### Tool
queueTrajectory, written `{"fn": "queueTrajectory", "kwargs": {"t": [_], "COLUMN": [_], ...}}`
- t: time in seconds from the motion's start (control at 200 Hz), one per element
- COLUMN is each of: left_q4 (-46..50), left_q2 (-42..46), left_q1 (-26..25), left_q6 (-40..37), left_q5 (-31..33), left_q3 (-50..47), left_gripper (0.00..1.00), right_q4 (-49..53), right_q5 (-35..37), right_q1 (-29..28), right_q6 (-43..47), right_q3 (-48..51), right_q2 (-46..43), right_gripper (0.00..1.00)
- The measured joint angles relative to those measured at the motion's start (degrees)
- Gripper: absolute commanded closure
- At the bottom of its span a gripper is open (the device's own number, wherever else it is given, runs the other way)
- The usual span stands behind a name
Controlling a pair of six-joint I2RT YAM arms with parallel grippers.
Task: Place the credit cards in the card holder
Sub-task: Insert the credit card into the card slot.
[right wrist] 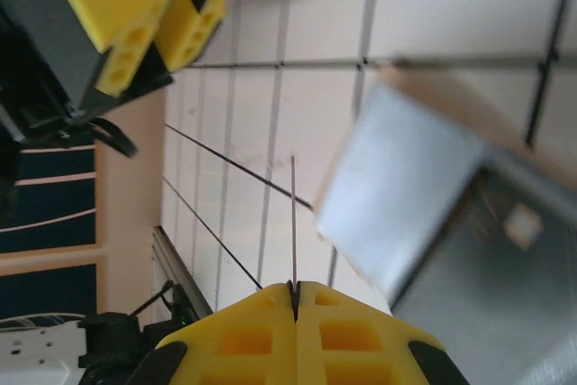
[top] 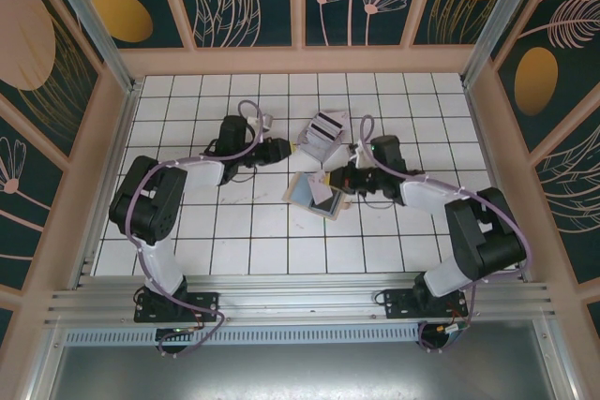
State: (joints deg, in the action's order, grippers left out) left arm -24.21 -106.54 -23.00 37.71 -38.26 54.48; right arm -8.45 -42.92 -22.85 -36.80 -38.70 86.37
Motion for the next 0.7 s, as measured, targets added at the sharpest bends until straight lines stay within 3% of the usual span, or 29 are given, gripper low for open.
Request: {"fn": "queueTrajectory", "kwargs": {"t": [0.14, 0.33, 0.701], "left_q4": [6.14, 6.91, 2.62], "left_q2": [-0.17, -0.17, 0.09], "left_q1": [-3.37, -5.62, -9.42], "left_q6": [-3.32, -4.09, -1.44], "left_q5": [1.55, 2.19, 4.35], "left_q3": [-2.19, -5.33, -10.51], "left_gripper": [0.65, 0.69, 0.86], "right_q4": [-0.13, -0.72, -0.81], "right_q5": [5.99, 11.52, 14.08], "right_q1": [-2.78, -3.04, -3.02], "right_q6": [-4.02, -6.23, -7.04], "right_q3": [3.39, 4.26, 2.27], "right_q2": [-0.11, -0.02, 2.95], "right_gripper": [1.0, 1.0, 1.0]}}
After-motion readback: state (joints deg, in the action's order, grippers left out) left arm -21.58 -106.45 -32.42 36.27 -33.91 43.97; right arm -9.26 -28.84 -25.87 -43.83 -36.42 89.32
